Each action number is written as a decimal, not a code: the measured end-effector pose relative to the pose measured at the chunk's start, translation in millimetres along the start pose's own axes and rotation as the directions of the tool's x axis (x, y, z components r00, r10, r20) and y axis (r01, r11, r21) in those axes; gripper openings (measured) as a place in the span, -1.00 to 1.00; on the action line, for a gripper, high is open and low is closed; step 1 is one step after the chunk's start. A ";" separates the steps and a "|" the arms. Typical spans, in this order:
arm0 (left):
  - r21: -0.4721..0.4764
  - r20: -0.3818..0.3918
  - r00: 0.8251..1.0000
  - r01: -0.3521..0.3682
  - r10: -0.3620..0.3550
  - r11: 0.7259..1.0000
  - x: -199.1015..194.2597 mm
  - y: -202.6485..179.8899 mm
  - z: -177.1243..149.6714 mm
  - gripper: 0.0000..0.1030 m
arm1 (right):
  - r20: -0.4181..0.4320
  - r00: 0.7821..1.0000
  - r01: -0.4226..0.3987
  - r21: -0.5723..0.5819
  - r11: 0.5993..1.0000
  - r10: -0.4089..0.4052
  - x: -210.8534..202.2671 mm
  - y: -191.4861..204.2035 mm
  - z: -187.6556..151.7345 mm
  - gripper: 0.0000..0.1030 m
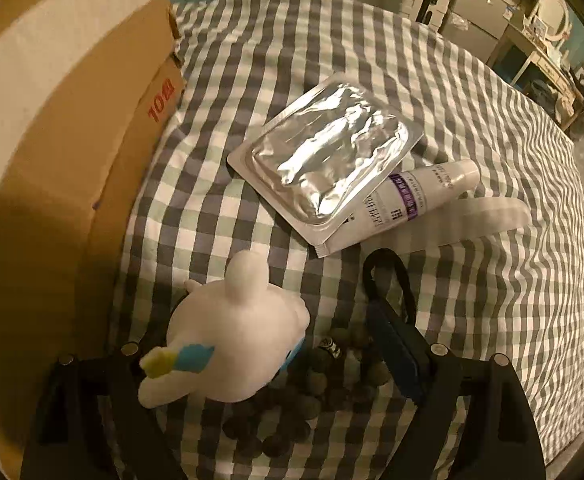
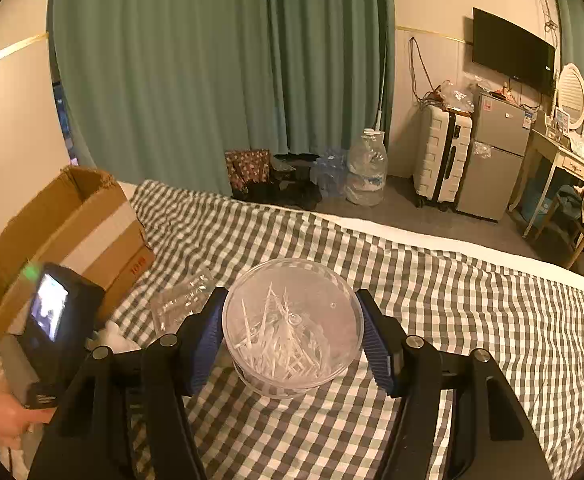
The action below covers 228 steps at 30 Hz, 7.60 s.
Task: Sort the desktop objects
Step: 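Grasp the white plush toy with the left tool while the right grasps the swab cup, then lift the plush toy and swab cup and carry them over the box, then open both tools to drop the plush toy and swab cup into the box, then move both tools back over the bead bracelet and comb on the bed, then grasp the bead bracelet with the left tool while the right grasps the white comb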
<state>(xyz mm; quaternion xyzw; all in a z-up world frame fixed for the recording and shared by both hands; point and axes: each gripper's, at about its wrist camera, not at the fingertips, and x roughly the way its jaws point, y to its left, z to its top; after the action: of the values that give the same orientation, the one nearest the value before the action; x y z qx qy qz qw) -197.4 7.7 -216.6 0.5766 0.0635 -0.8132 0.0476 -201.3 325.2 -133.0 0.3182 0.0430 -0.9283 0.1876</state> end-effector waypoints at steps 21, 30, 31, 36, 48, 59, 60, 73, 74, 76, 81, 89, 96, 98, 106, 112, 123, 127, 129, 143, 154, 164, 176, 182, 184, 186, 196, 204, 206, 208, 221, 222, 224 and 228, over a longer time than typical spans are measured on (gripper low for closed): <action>0.038 0.086 0.992 0.091 -0.094 0.995 -80.6 -10.3 -33.7 0.00 | 0.132 0.991 -0.015 0.067 0.998 0.006 -54.5 -4.1 18.1 0.21; 0.075 0.247 0.953 0.164 -0.178 0.984 -139.0 -1.6 -7.7 0.01 | 0.273 0.962 -0.002 0.111 0.994 -0.029 -113.5 2.9 38.1 0.21; 0.079 0.258 0.949 0.169 -0.184 0.983 -147.4 1.5 -14.2 0.01 | 0.293 0.956 -0.005 0.116 0.993 -0.029 -121.9 5.6 40.4 0.21; 0.115 0.347 0.918 0.158 -0.189 0.981 -186.4 6.2 -17.3 0.01 | 0.381 0.925 -0.042 0.147 0.988 -0.017 -157.8 21.1 48.5 0.21; 0.221 0.538 0.820 0.088 -0.196 0.971 -271.4 11.9 -44.7 0.01 | 0.466 0.885 -0.059 0.145 0.988 -0.016 -209.6 57.8 45.1 0.20; 0.224 0.627 0.752 0.078 -0.204 0.972 -308.6 58.9 -46.9 0.01 | 0.504 0.863 -0.066 0.184 0.981 -0.036 -229.8 84.4 43.4 0.20; 0.215 0.645 0.740 0.061 -0.189 0.975 -312.8 63.2 -46.4 0.01 | 0.508 0.861 -0.071 0.186 0.980 -0.034 -232.0 86.9 43.7 0.20; 0.199 0.730 0.671 -0.029 -0.128 0.980 -336.7 114.8 -42.8 0.01 | 0.510 0.860 -0.136 0.173 0.975 0.030 -216.3 150.6 54.5 0.20; 0.192 0.731 0.670 -0.025 -0.126 0.981 -337.1 119.5 -41.7 0.01 | 0.508 0.860 -0.140 0.171 0.975 0.034 -213.7 155.6 55.6 0.20; 0.181 0.735 0.668 -0.027 -0.117 0.983 -338.7 128.8 -39.3 0.01 | 0.501 0.865 -0.147 0.168 0.975 0.044 -207.9 166.3 57.3 0.20; 0.157 0.750 0.652 -0.010 -0.113 0.988 -338.7 154.2 -33.1 0.01 | 0.479 0.873 -0.180 0.150 0.972 0.088 -189.6 195.0 64.1 0.20; 0.117 0.718 0.686 0.053 -0.121 0.992 -315.3 193.0 -13.1 0.01 | 0.438 0.887 -0.211 0.110 0.971 0.143 -152.2 237.1 70.0 0.20; 0.098 0.652 0.752 0.041 -0.096 0.994 -271.1 197.4 6.1 0.01 | 0.391 0.903 -0.229 0.086 0.970 0.178 -110.8 260.2 64.9 0.20; 0.095 0.626 0.775 0.036 -0.088 0.995 -257.1 197.8 14.5 0.01 | 0.383 0.906 -0.232 0.093 0.968 0.180 -98.9 262.7 58.6 0.20; 0.056 0.514 0.854 0.057 -0.077 0.997 -210.4 202.3 37.2 0.01 | 0.278 0.944 -0.206 0.081 0.975 0.177 -50.3 269.0 44.5 0.20; 0.035 0.438 0.897 0.045 -0.055 0.998 -186.4 199.3 44.5 0.02 | 0.203 0.963 -0.188 0.038 0.981 0.177 -24.7 280.4 33.7 0.18; 0.033 0.497 0.867 0.011 -0.026 0.999 -208.5 190.6 34.6 0.47 | 0.256 0.954 -0.171 0.038 0.984 0.156 -40.5 270.7 35.1 0.56; 0.054 0.535 0.844 0.020 -0.046 0.998 -224.6 184.4 28.7 0.56 | 0.300 0.945 -0.159 0.076 0.984 0.130 -61.8 248.1 47.6 0.75; 0.059 0.558 0.829 0.002 -0.035 0.998 -231.2 179.9 25.5 0.58 | 0.325 0.939 -0.149 0.087 0.985 0.113 -76.4 236.0 54.8 0.78; 0.066 0.725 0.687 -0.002 -0.046 0.998 -281.5 128.8 4.2 1.00 | 0.437 0.896 0.017 0.151 0.988 -0.082 -171.4 152.6 81.0 0.99; 0.200 0.703 0.693 0.025 -0.161 0.979 -269.0 40.4 -20.2 1.00 | 0.365 0.915 0.140 0.106 0.984 -0.169 -196.8 87.9 48.4 0.99; 0.312 0.437 0.864 0.114 -0.249 0.943 -194.0 -6.8 -18.1 1.00 | 0.201 0.957 0.173 0.174 0.969 -0.207 -152.3 27.2 16.0 0.99; 0.465 0.204 0.966 0.045 -0.156 0.884 -121.4 -54.6 -38.5 1.00 | 0.018 0.993 0.114 -0.034 0.993 -0.114 -58.8 27.1 -21.7 0.99; 0.519 0.145 0.988 -0.027 -0.057 0.855 -82.7 -69.0 -49.9 1.00 | -0.041 0.999 0.020 -0.180 0.984 -0.028 -22.8 31.6 -36.5 0.99; 0.495 0.108 0.993 -0.010 -0.050 0.869 -71.1 -65.3 -47.9 1.00 | -0.084 0.996 -0.011 -0.197 0.980 -0.005 -6.6 26.3 -39.7 0.99; 0.483 0.080 0.996 0.002 -0.046 0.876 -62.4 -63.2 -47.2 1.00 | -0.127 0.992 -0.032 -0.231 0.973 0.002 12.2 22.0 -45.7 0.99; 0.430 -0.053 0.998 -0.007 0.033 0.903 -19.0 -54.7 -42.8 0.90 | -0.249 0.968 -0.130 -0.414 0.901 0.026 81.9 15.5 -61.2 0.99; 0.410 -0.100 0.994 0.009 0.035 0.912 -6.1 -54.4 -46.0 0.88 | -0.271 0.961 -0.216 -0.635 0.742 0.048 119.0 53.3 -76.1 0.97; 0.411 -0.104 0.994 0.023 0.022 0.912 -7.0 -54.9 -48.4 0.77 | -0.304 0.951 -0.234 -0.597 0.767 0.053 125.9 51.9 -74.6 0.97; 0.422 -0.103 0.995 0.038 0.007 0.906 -11.0 -58.5 -52.4 0.49 | -0.376 0.924 -0.256 -0.482 0.838 0.066 134.3 41.2 -68.5 0.97; 0.412 -0.092 0.993 0.099 -0.067 0.906 -35.6 -60.1 -75.4 -0.78 | -0.409 0.912 -0.236 -0.445 0.864 0.039 113.6 50.0 -65.6 -0.77; 0.408 -0.090 0.993 0.103 -0.072 0.907 -38.0 -59.8 -77.0 -0.78 | -0.413 0.909 -0.241 -0.423 0.874 0.051 111.7 48.2 -64.8 -0.80; 0.407 -0.079 0.994 0.105 -0.079 0.907 -44.3 -60.2 -80.6 -0.78 | -0.428 0.901 -0.246 -0.361 0.899 0.075 109.5 40.0 -64.4 -0.81; 0.396 -0.063 0.991 0.132 -0.117 0.908 -58.8 -58.8 -86.1 -0.79 | -0.443 0.893 -0.234 -0.292 0.927 0.086 98.7 27.3 -71.2 -0.85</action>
<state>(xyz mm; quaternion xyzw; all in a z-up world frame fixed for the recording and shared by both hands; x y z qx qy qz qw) -106.6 79.6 -186.5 0.5839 -0.0663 -0.7995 -0.1244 -221.9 282.4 -248.3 0.4767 0.2143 -0.7971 0.3024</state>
